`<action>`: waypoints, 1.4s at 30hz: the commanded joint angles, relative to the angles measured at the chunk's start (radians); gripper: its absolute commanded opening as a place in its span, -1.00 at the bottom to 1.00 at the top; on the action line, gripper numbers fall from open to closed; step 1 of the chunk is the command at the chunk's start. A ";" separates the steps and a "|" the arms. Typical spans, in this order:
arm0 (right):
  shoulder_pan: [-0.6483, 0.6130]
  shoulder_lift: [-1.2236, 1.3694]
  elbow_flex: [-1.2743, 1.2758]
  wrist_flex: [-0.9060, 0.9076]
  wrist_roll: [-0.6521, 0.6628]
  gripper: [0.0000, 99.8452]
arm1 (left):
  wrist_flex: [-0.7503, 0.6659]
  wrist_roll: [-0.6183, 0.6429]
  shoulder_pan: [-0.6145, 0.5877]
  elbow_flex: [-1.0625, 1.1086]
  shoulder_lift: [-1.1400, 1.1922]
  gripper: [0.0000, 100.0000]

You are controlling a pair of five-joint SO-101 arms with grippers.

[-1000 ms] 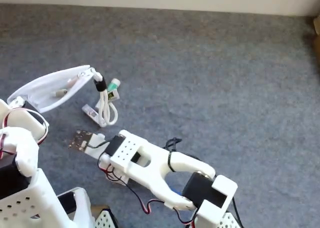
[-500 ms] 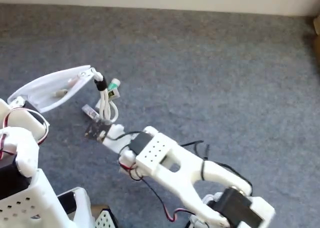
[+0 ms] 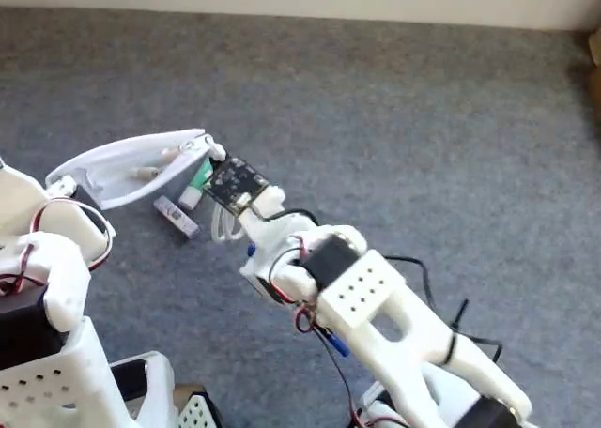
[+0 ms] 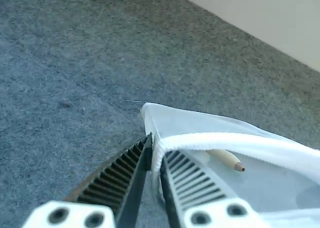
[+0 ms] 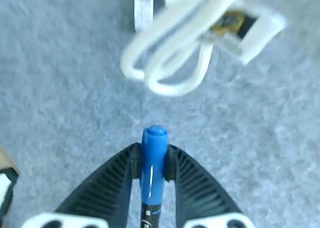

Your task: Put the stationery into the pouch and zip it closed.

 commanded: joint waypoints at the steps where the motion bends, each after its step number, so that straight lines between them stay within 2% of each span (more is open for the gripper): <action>1: 0.016 -0.116 -0.012 -0.021 -0.015 -0.99 | -0.026 0.006 0.025 -0.012 -0.025 -0.98; 8: 0.016 -0.334 0.033 -0.041 -0.020 -0.99 | -0.034 -0.021 0.028 0.018 -0.025 -0.99; 13: 0.016 -0.487 0.030 -0.050 -0.166 -0.99 | -0.083 -0.025 0.028 0.062 -0.025 -0.98; 20: 0.016 -0.636 0.073 -0.176 -0.292 -0.99 | -0.114 -0.023 0.027 0.084 -0.024 -0.99; 24: 0.016 -0.682 0.133 -0.335 -0.334 -0.99 | -0.114 -0.023 0.025 0.084 -0.022 -0.99; 31: 0.016 -0.717 0.246 -0.702 -0.331 -0.99 | -0.112 -0.026 0.027 0.084 -0.018 -0.99; 42: 0.015 -0.714 0.254 -1.064 -0.331 -0.99 | -0.112 -0.026 0.028 0.084 -0.018 -0.98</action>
